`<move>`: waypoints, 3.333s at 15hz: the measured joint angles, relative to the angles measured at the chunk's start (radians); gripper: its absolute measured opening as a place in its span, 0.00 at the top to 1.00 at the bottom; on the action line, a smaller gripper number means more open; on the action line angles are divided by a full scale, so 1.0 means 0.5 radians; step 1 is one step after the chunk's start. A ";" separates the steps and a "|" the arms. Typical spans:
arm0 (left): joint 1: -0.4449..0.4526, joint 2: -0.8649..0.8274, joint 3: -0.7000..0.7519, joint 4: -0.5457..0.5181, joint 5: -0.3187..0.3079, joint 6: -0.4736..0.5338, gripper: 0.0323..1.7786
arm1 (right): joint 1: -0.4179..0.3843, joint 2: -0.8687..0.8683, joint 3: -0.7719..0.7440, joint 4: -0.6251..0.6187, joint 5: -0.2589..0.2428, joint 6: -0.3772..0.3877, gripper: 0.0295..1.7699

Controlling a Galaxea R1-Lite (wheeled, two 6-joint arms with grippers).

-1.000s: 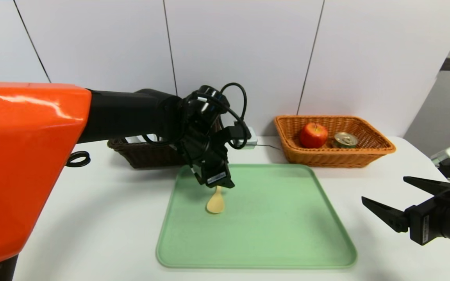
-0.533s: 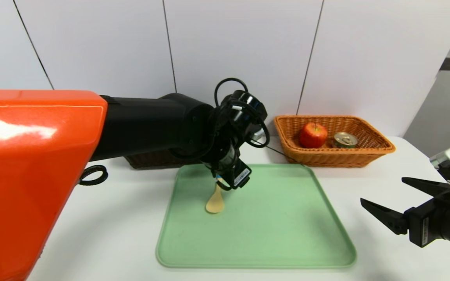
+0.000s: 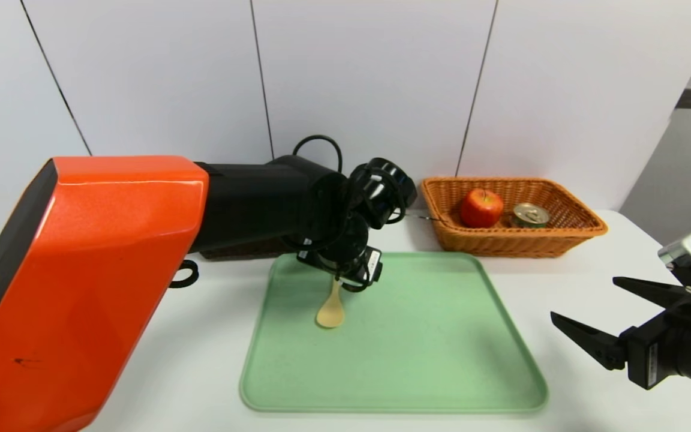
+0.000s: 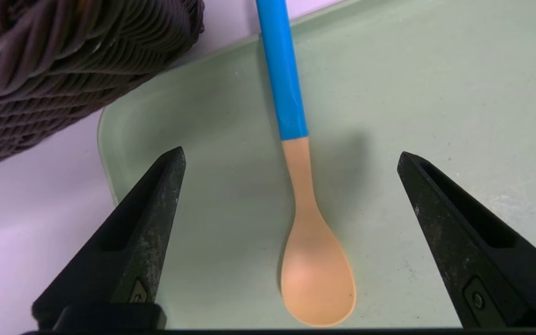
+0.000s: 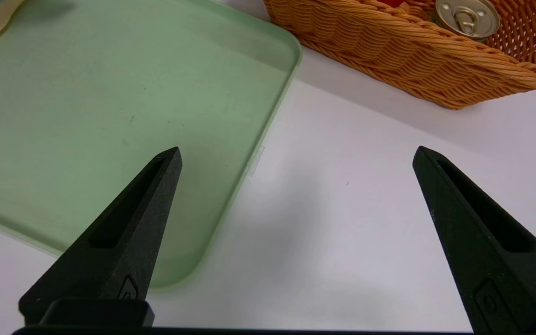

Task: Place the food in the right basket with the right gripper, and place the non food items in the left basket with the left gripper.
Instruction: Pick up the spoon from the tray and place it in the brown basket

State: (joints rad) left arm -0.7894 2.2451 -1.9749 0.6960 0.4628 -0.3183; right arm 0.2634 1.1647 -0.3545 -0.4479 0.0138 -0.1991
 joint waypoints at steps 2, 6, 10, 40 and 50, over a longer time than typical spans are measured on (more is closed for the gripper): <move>0.003 0.016 -0.002 -0.003 -0.004 -0.120 0.08 | 0.010 -0.008 0.003 0.000 -0.004 -0.003 0.03; 0.052 0.051 -0.002 0.002 -0.063 -0.303 0.06 | 0.013 -0.027 0.006 0.000 -0.014 -0.008 0.03; 0.112 0.089 -0.002 -0.003 -0.089 -0.328 0.06 | 0.013 -0.040 0.028 0.002 -0.014 -0.006 0.03; 0.124 0.111 -0.002 -0.057 -0.185 -0.411 0.96 | 0.007 -0.040 -0.060 0.003 -0.019 0.006 0.03; 0.044 -0.483 -0.002 0.031 -0.183 -0.030 0.96 | 0.009 -0.040 -0.069 0.002 -0.017 -0.011 0.03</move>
State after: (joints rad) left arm -0.7672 2.0036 -1.9757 0.7115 0.3713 -0.3332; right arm 0.2679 1.1449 -0.3891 -0.4468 0.0053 -0.2049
